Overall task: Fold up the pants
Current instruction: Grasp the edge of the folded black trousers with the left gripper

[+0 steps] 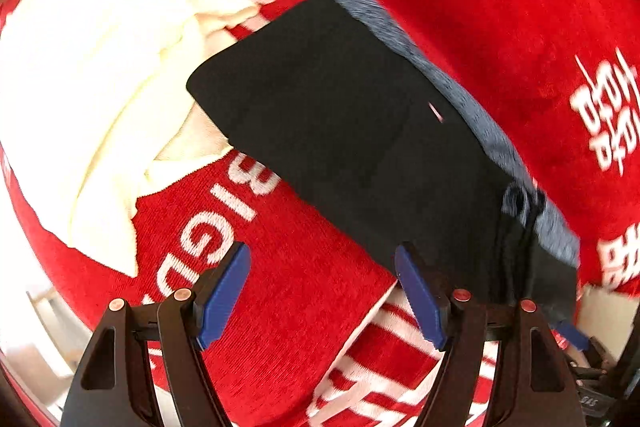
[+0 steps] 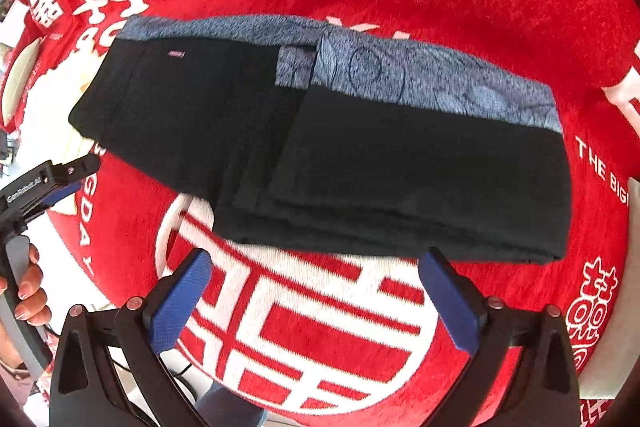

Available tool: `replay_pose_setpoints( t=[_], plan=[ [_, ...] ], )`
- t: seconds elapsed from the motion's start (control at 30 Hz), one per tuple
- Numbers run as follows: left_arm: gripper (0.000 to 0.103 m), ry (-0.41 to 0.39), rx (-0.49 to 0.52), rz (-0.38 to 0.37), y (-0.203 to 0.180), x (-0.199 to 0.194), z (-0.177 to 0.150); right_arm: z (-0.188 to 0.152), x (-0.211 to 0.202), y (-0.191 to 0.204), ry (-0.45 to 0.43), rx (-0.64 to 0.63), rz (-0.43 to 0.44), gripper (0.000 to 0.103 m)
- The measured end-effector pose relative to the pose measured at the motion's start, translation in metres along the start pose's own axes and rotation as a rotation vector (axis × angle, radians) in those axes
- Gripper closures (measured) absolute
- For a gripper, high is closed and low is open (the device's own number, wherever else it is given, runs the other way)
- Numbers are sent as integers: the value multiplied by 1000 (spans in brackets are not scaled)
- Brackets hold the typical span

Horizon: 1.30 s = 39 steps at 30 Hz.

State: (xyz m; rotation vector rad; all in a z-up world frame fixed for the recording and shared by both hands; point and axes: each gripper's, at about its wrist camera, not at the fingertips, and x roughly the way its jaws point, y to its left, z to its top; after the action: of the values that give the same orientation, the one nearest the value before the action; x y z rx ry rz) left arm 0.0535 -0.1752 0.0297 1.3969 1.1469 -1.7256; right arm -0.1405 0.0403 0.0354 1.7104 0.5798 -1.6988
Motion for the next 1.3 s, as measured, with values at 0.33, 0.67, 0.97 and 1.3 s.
replay_pose_setpoints(
  t=[0.33,0.67,0.97,1.3],
  plan=[
    [27,8,-110,-91,21,25,29,31,26,-13,-12,24,-81,0],
    [27,-30,-102,-221,5,37,40,30,46,-23,-4,54,-45,0],
    [26,-86,-154,-311,9,49,38,23,46,-25,-51,1,-32,0],
    [68,-130,-82,-75,-23,45,40,23,49,-29,-42,12,-27,0]
  ],
)
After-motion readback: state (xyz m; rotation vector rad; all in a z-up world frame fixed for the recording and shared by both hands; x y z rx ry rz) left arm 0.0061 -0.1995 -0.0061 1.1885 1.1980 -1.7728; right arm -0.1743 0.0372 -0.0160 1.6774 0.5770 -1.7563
